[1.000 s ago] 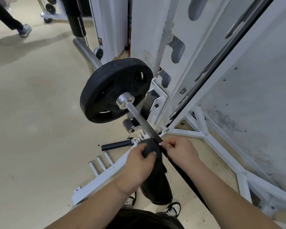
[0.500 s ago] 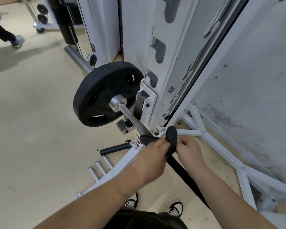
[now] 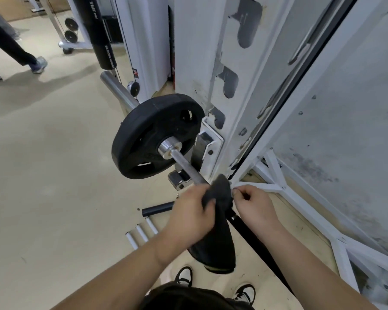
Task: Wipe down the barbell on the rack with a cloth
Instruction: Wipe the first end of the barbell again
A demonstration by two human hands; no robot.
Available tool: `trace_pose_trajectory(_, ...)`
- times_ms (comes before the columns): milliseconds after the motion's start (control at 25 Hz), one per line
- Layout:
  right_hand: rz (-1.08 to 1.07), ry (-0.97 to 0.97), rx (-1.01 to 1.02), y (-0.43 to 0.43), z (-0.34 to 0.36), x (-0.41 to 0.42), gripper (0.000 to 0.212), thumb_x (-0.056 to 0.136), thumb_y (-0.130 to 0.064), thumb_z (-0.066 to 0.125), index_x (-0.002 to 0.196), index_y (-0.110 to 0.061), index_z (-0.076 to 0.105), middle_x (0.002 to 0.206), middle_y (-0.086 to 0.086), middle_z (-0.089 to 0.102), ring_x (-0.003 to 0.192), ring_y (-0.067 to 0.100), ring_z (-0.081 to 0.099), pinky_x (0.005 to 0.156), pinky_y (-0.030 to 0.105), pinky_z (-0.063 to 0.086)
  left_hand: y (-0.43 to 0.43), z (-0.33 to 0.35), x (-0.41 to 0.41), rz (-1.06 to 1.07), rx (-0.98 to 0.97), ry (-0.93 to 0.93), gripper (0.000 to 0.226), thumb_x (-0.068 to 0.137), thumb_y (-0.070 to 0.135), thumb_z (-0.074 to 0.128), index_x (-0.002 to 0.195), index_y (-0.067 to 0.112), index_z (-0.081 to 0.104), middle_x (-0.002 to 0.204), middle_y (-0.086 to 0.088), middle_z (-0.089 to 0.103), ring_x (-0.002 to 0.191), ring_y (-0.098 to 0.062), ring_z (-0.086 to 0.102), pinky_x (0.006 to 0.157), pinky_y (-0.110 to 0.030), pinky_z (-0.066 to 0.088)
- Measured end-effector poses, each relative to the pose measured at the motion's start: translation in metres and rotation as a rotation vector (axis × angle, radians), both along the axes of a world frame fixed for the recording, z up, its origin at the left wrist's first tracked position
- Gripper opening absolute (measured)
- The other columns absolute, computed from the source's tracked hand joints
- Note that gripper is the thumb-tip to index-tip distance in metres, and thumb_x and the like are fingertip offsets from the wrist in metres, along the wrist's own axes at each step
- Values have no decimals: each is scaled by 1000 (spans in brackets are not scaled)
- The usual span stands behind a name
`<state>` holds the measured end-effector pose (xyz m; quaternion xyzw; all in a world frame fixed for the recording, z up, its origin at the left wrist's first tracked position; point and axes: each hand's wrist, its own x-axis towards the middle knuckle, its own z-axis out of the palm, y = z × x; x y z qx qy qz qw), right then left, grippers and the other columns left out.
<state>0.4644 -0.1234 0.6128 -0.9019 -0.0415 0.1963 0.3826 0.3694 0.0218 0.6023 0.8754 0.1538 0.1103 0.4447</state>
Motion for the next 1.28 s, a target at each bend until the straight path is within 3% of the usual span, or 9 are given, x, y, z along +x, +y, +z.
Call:
trace_pose_trajectory(80, 36, 3, 5, 12, 1, 4, 15, 95, -23, 62, 86, -23, 74, 77, -8, 71, 72, 9, 63, 60, 23, 42, 32, 23, 4, 205, 7, -30, 18, 89, 20, 66, 107, 23, 67, 94, 6, 71, 87, -14, 63, 77, -30, 49)
trace_pose_trajectory(200, 115, 14, -48, 32, -2, 10, 14, 92, -30, 68, 97, -20, 75, 90, -7, 75, 84, 13, 68, 73, 26, 52, 73, 37, 24, 256, 141, -13, 46, 91, 20, 64, 136, 26, 58, 124, 5, 65, 103, -19, 63, 87, -30, 49)
trace_pose_trajectory(320, 213, 4, -175, 47, -10, 17, 24, 87, -37, 70, 80, -14, 73, 71, 5, 71, 72, 25, 69, 72, 41, 58, 85, 16, 62, 157, 387, 226, 44, 91, 16, 58, 134, 23, 61, 139, -1, 50, 100, -34, 66, 81, -38, 53)
trace_pose_trajectory(480, 296, -63, -346, 51, -17, 18, 30, 89, -40, 66, 68, -20, 67, 57, -2, 59, 64, 23, 61, 60, 32, 50, 84, 3, 86, -6, 512, 388, 35, 85, 19, 60, 120, 16, 63, 127, -2, 52, 91, -35, 66, 63, -38, 49)
trace_pose_trajectory(680, 304, -33, -379, 50, -14, 18, 22, 89, -45, 62, 82, -27, 72, 75, -6, 70, 79, 23, 68, 67, 31, 53, 64, 7, 81, 77, 491, 471, 37, 91, 31, 68, 119, 10, 58, 118, -11, 62, 106, -38, 64, 72, -39, 46)
trace_pose_trajectory(840, 339, -49, -410, 51, -11, 23, 27, 90, -45, 62, 76, -23, 68, 71, -4, 69, 74, 22, 66, 64, 28, 51, 77, 3, 63, 59, 447, 362, 20, 87, 26, 60, 105, 18, 61, 106, -7, 67, 95, -38, 67, 68, -36, 48)
trace_pose_trajectory(960, 351, -52, -422, 53, -7, 24, 30, 90, -44, 63, 74, -19, 66, 72, -2, 69, 73, 22, 66, 58, 26, 43, 90, 2, 74, 153, 476, 301, 18, 88, 18, 58, 105, 18, 62, 112, -9, 63, 92, -42, 66, 70, -43, 53)
trace_pose_trajectory(1120, 344, -30, -400, 53, -8, 21, 30, 89, -42, 64, 68, -20, 64, 66, -4, 67, 72, 21, 66, 63, 29, 48, 49, -7, 53, 45, 481, 334, 24, 86, 9, 57, 109, 11, 60, 112, -9, 62, 92, -39, 66, 63, -37, 38)
trace_pose_trajectory(1280, 311, -48, -394, 50, -10, 18, 31, 91, -49, 62, 67, -28, 64, 63, -7, 65, 66, 16, 63, 58, 28, 46, 82, -6, 53, 52, 443, 259, 18, 87, 17, 53, 104, 18, 60, 110, -7, 62, 93, -39, 64, 69, -43, 53)
